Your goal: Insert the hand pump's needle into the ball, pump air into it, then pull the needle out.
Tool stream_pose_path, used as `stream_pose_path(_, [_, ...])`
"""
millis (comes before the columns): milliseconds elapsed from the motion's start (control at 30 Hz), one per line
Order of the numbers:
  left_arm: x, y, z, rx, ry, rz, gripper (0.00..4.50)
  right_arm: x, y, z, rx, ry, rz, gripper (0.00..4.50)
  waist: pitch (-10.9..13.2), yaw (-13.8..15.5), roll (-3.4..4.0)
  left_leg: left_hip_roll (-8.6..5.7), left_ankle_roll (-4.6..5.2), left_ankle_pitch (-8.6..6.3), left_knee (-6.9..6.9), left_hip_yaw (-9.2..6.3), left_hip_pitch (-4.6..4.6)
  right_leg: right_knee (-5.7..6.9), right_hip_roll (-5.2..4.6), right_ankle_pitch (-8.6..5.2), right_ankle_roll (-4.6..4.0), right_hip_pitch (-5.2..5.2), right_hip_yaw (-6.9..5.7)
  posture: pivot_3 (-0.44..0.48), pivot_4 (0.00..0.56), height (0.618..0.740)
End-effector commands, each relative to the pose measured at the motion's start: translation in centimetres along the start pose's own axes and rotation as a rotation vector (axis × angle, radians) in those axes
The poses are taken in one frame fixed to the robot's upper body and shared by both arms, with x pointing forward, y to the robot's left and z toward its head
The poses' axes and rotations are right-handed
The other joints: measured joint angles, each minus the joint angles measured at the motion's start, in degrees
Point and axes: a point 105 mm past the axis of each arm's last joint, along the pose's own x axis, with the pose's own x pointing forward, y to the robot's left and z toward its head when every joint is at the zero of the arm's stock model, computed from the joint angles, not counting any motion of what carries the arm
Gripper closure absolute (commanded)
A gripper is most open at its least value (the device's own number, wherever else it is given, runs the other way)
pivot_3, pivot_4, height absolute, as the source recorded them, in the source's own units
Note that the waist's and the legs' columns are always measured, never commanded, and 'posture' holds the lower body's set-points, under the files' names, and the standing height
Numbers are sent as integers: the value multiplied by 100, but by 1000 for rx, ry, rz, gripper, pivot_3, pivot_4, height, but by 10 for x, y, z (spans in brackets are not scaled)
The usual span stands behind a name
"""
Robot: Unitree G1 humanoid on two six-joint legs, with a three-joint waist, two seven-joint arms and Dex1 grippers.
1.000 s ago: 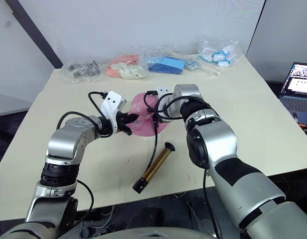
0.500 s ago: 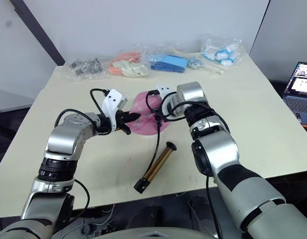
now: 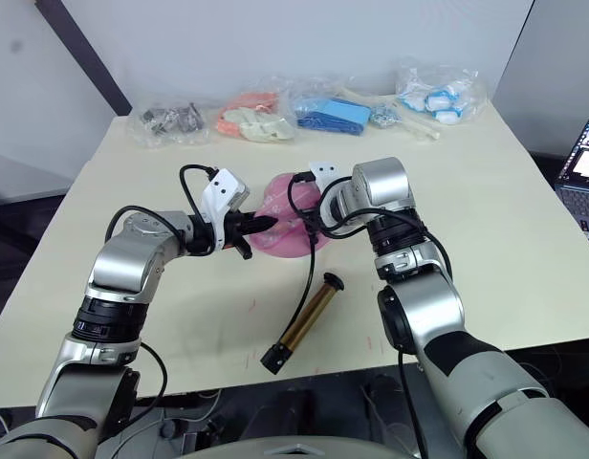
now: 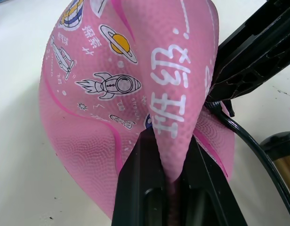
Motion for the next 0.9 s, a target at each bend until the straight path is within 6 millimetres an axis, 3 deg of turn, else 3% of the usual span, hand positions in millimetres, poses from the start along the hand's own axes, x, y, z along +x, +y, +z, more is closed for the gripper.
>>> stream_pose_path(33, [29,-56,-12,-28,37,-296,4440,2,30,11,-46,-71,114,4206,0,17,0,0,0,0,0,0,0,0,0,0,0,0,-1,0,150,736])
stream_pose_path(133, [31,-50,-10,-36,29,-270,4440,1,29,9,-47,-73,113,4206,0,33,0,0,0,2,1,-1,1,1,1,0,1,1,-4,0,150,736])
stream_pose_path(200, [32,-45,-9,-50,24,-250,4500,0,28,7,-49,-74,110,3186,1,63,2,0,-2,4,3,-4,1,2,2,0,1,1,-10,0,150,736])
stream_pose_path(233, [32,-44,-9,-52,24,-243,4500,0,27,6,-48,-75,106,2886,9,94,12,-1,-6,6,3,-6,1,3,3,0,1,1,-13,0,150,736])
stream_pose_path(633, [37,-37,-10,-67,29,-199,4500,-14,15,-1,-38,-108,74,2886,16,268,13,-20,-18,13,5,-46,-55,-5,-18,1,-3,-23,-53,0,150,736])
stream_pose_path(900, [41,-33,-6,-78,25,-174,4500,-33,3,-4,-142,-182,17,2886,18,306,16,-43,-40,27,36,-75,-109,-5,-36,1,-4,-49,-78,0,150,736])
